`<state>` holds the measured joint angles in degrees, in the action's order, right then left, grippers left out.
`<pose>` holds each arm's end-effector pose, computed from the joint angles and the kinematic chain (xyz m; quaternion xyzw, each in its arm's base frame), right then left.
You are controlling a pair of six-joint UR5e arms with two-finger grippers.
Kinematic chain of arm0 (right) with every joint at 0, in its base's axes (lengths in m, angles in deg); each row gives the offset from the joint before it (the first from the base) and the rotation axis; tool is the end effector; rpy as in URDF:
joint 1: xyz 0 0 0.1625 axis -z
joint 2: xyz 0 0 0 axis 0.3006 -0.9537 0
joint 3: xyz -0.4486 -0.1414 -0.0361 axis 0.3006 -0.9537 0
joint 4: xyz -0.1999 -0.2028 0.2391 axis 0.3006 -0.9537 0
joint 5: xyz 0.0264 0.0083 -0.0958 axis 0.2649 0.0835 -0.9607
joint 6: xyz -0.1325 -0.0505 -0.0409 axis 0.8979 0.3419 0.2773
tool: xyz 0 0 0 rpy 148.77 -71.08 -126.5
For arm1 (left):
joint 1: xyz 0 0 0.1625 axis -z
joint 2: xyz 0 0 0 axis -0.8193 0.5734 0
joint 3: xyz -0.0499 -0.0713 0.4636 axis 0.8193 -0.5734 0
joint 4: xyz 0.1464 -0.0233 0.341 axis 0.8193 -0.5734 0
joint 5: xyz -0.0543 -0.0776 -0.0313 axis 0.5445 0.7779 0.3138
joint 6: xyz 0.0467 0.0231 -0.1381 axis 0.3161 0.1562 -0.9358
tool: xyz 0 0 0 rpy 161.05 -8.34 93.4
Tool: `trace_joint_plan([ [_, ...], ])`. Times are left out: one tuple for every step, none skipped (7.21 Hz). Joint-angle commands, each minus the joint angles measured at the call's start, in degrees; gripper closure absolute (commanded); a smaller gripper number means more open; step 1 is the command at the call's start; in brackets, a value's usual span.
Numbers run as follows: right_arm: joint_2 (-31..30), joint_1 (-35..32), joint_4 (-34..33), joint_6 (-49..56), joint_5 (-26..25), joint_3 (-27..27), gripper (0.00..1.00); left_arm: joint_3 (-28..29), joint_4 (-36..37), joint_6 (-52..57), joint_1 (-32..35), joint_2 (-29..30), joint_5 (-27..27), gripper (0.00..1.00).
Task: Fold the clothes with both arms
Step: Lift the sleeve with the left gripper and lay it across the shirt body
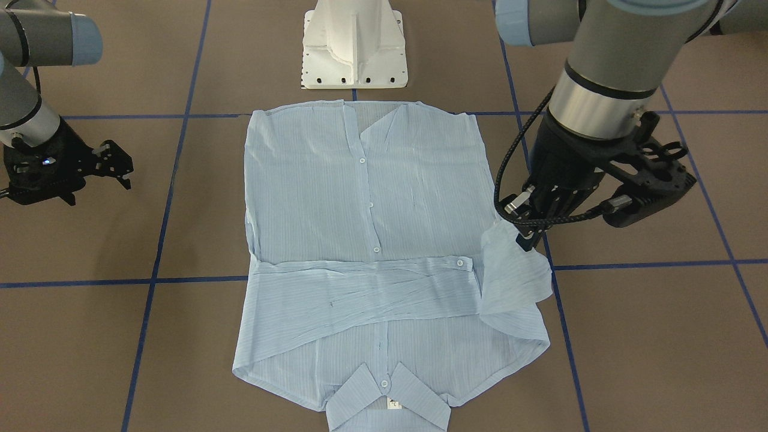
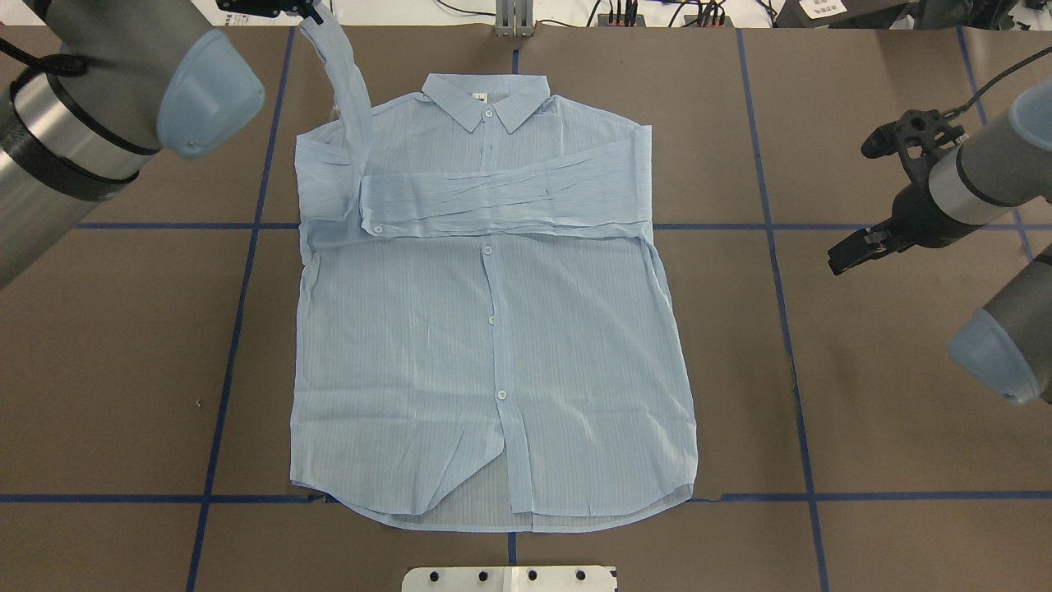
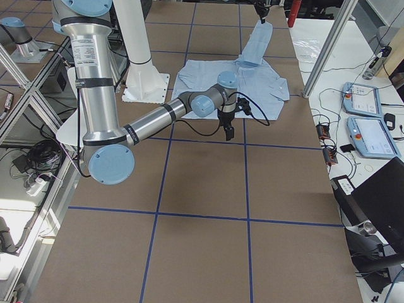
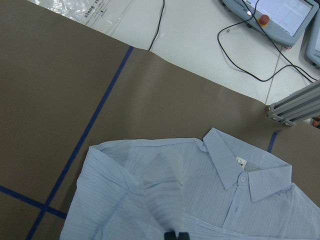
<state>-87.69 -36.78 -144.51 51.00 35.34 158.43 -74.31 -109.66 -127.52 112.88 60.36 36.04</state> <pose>-0.2560 -0.4501 0.5246 0.0871 -0.3670 -0.1391 0.9156 0.3261 -0.6469 0.2017 0.0537 0.4312 -0.2530 0.8644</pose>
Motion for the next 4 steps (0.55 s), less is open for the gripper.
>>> trace_joint_plan([
  [-0.2,-0.13,0.04,-0.04,0.04,-0.03,0.0,0.18,-1.84,-3.45,-1.88,0.72,1.21,1.0],
  [-0.2,-0.13,0.12,-0.04,0.04,-0.29,0.0,0.18,-1.85,-3.98,-2.15,1.07,2.0,1.0],
  [-0.2,-0.13,0.13,-0.04,0.04,-0.47,0.0,0.18,-2.8,-5.55,-3.63,1.16,2.01,1.0],
  [-0.11,-0.22,0.21,-0.04,0.04,-0.81,0.0,0.88,-4.73,-7.74,-5.38,1.16,1.92,1.0],
])
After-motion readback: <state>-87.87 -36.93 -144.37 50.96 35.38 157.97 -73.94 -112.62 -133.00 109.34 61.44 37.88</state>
